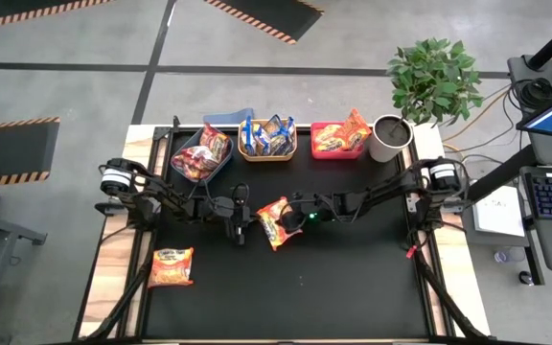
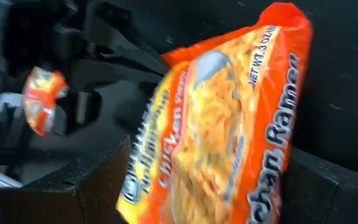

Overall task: Sort Maruchan noodles
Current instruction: Put the orange noodle pack into the red bin

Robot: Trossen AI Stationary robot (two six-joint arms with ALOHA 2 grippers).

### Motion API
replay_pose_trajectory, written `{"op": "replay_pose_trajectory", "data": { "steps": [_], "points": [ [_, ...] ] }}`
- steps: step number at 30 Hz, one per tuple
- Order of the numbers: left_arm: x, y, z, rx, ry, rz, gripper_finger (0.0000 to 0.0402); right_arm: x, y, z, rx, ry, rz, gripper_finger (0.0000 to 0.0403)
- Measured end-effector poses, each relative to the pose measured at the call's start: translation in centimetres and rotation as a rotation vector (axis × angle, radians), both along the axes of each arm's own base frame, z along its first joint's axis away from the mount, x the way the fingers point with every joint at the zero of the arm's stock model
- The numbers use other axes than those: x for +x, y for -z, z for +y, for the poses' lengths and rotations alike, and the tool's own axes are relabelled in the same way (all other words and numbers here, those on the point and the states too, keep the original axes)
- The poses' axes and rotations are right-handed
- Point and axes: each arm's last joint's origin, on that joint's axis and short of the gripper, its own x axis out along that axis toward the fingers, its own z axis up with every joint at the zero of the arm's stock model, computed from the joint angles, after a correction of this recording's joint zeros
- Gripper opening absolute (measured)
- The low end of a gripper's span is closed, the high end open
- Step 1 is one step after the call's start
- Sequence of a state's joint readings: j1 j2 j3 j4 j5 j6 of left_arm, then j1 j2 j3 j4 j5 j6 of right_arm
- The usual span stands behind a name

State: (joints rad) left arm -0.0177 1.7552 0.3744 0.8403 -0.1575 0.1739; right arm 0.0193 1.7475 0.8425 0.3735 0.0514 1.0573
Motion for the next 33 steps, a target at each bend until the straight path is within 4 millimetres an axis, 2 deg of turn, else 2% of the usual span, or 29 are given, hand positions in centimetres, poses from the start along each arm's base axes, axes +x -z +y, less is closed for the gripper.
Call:
{"op": "replay_pose_trajectory", "data": {
  "steps": [4, 7, 20, 23, 27, 33],
  "points": [
    [0.0, 0.0, 0.0, 0.000, 0.000, 0.000, 0.0001, 0.4, 0.4, 0.0, 0.002, -0.002, -0.033, 0.0325],
    [0.0, 0.0, 0.0, 0.000, 0.000, -0.001, 0.0001, 0.5, 0.8, 0.0, 0.002, 0.000, -0.025, 0.0308],
    [-0.4, -0.7, 0.0, 0.000, 0.001, -0.026, 0.0001, 0.5, 0.6, 0.0, -0.039, -0.034, -0.033, 0.0145],
    [-0.8, -1.5, 0.0, 0.005, 0.004, -0.057, 0.0001, 0.4, 0.0, 0.0, -0.051, -0.043, -0.044, 0.0124],
    [-1.7, -3.2, 0.1, 0.037, 0.005, -0.125, 0.0001, -0.2, -1.3, -0.4, -0.078, -0.050, -0.025, 0.0120],
    [-2.7, -7.0, 0.4, 0.210, -0.049, -0.240, 0.0001, -2.3, -5.2, -2.5, -0.133, -0.006, -0.003, 0.0120]
  ]
}}
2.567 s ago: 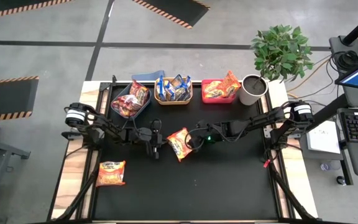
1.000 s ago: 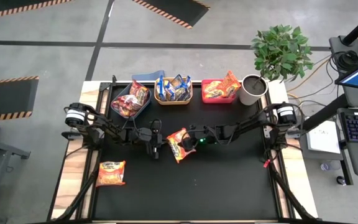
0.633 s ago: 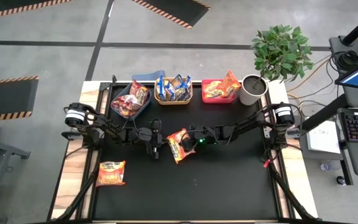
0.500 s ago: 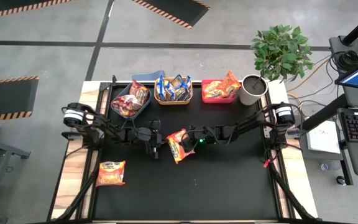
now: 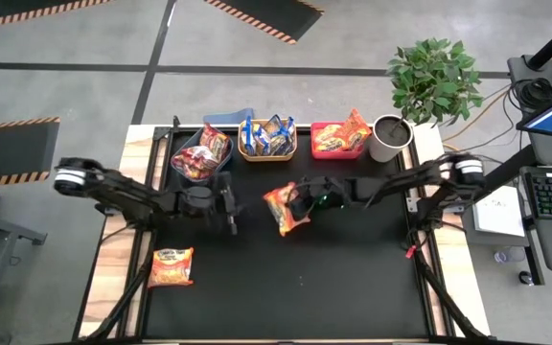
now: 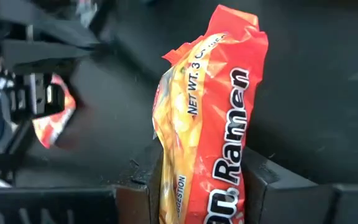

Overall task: Sort Maruchan noodles
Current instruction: Put the orange noodle pack into the red bin

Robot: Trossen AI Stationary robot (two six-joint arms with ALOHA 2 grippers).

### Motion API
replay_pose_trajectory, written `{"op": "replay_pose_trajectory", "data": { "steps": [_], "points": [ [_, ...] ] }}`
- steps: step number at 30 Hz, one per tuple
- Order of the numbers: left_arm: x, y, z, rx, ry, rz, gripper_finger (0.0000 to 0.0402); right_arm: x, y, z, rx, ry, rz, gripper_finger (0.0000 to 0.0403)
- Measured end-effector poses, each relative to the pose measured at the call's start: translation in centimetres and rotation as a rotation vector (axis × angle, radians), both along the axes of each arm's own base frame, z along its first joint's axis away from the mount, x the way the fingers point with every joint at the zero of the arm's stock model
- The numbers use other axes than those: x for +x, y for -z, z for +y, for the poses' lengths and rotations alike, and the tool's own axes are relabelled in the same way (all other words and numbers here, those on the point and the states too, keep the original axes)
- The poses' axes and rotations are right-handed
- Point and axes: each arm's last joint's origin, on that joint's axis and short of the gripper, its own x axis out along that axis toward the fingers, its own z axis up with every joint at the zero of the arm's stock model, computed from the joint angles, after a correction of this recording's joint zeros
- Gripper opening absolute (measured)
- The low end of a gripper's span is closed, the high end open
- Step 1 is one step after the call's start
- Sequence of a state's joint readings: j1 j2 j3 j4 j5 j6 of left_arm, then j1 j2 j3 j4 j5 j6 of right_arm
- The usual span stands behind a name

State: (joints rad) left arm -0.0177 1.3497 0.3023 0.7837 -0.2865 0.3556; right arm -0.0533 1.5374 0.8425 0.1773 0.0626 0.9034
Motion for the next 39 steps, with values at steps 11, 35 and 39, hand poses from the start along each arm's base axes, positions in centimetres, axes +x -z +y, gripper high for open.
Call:
{"op": "replay_pose_trajectory", "data": {
  "steps": [11, 35, 39],
  "points": [
    [-1.0, -9.6, 0.5, 0.360, -0.018, -0.300, 0.0001, -3.5, -10.5, -4.3, -0.373, 0.279, 0.044, 0.0119],
    [-0.7, -11.7, 3.2, 0.415, -0.226, -0.176, 0.0001, -1.7, -10.0, -20.9, -0.136, 0.490, 0.684, 0.0119],
    [-1.1, -11.9, 3.2, 0.404, -0.241, -0.175, 0.0001, -1.2, -8.4, -21.6, -0.111, 0.481, 0.720, 0.0119]
  ]
}}
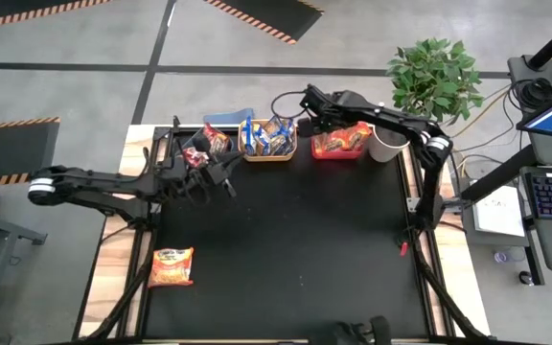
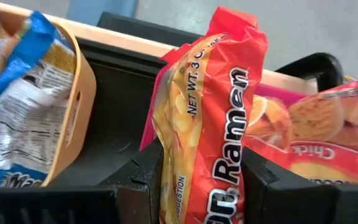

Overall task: Sort Maruchan noodles
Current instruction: Put the orange noodle pack into the red bin

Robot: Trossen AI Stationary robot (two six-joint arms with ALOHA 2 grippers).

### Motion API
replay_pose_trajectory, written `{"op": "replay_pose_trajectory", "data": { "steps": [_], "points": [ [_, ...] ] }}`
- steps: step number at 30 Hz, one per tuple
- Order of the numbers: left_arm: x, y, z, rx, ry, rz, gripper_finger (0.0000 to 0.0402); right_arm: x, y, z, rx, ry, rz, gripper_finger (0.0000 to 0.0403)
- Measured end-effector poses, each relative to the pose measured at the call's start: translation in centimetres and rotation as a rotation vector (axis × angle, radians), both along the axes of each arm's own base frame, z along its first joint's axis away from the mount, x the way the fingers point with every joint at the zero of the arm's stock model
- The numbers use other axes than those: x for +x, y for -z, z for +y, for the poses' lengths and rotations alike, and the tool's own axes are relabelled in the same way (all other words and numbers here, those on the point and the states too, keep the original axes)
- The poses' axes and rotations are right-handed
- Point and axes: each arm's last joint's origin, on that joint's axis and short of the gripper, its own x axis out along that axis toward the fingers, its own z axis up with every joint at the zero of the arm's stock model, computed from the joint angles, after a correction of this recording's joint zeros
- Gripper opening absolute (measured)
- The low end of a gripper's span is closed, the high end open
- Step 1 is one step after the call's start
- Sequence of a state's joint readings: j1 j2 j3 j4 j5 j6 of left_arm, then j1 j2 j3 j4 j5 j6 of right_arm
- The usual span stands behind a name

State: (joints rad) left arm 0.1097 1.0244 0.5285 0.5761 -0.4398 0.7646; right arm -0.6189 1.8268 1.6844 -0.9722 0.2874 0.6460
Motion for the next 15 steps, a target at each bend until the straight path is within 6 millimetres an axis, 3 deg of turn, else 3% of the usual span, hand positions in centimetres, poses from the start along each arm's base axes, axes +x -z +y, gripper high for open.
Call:
{"op": "replay_pose_trajectory", "data": {
  "steps": [15],
  "points": [
    [-0.5, 0.2, -0.1, -0.025, 0.005, 0.038, 0.0001, 1.3, 3.6, -1.0, 0.040, 0.024, 0.051, 0.0118]
  ]
}}
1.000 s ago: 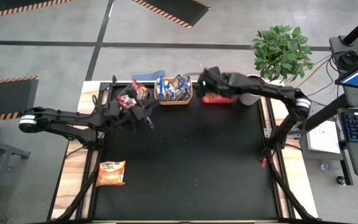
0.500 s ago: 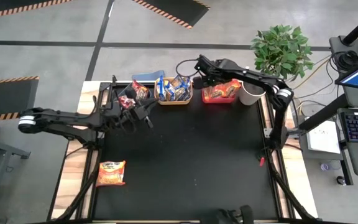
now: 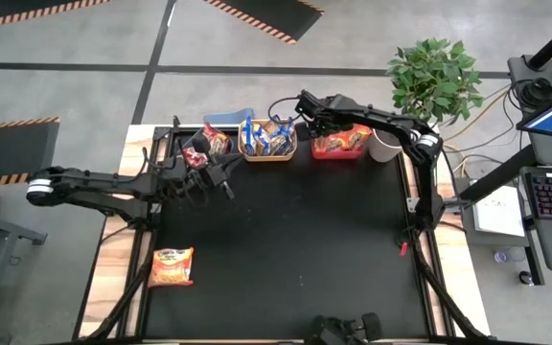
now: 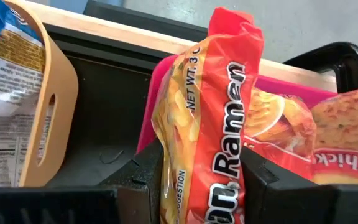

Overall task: Sort Maruchan noodles
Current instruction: Put the orange noodle pack into the red bin

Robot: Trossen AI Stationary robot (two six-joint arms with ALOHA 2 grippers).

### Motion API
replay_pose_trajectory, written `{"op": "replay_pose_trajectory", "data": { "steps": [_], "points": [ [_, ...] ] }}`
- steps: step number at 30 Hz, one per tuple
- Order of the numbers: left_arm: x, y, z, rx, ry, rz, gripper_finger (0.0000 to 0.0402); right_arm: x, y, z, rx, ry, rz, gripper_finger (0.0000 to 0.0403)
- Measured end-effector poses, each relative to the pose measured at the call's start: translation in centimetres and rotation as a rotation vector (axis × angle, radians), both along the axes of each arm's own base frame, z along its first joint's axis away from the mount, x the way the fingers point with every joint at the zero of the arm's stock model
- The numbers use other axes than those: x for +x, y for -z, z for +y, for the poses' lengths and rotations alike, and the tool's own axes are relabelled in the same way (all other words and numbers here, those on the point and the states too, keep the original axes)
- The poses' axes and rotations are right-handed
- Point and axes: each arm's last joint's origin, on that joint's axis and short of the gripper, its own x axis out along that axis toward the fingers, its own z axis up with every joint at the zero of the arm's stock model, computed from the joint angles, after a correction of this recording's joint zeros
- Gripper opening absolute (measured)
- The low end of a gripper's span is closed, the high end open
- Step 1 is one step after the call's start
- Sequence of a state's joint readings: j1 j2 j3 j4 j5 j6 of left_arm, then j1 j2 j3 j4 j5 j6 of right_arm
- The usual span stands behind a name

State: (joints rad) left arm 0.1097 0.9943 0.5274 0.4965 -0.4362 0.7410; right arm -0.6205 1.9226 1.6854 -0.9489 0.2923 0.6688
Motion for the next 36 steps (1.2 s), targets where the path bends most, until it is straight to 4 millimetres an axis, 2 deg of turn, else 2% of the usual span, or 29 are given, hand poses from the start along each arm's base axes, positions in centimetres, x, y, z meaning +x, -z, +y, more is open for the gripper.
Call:
{"op": "replay_pose_trajectory", "data": {
  "steps": [6, 12, 17, 27, 36],
  "points": [
    [0.0, 0.0, 0.0, 0.001, 0.000, -0.002, 0.0001, 0.8, 1.6, -0.6, -0.013, -0.010, 0.017, 0.0118],
    [0.0, 0.0, 0.0, 0.002, 0.001, -0.004, 0.0001, 1.0, 2.0, -0.7, -0.022, -0.014, 0.018, 0.0118],
    [0.0, 0.0, 0.0, 0.006, 0.001, -0.001, 0.0001, 1.0, 1.4, -0.5, -0.035, -0.026, 0.009, 0.0124],
    [0.0, 0.0, 0.0, 0.008, 0.001, 0.001, 0.0001, 1.8, -0.5, -0.1, -0.101, -0.070, -0.004, 0.0174],
    [0.0, 0.0, 0.0, 0.008, 0.001, 0.001, 0.0001, 1.2, -1.3, 0.2, -0.100, -0.085, 0.024, 0.0180]
  ]
}}
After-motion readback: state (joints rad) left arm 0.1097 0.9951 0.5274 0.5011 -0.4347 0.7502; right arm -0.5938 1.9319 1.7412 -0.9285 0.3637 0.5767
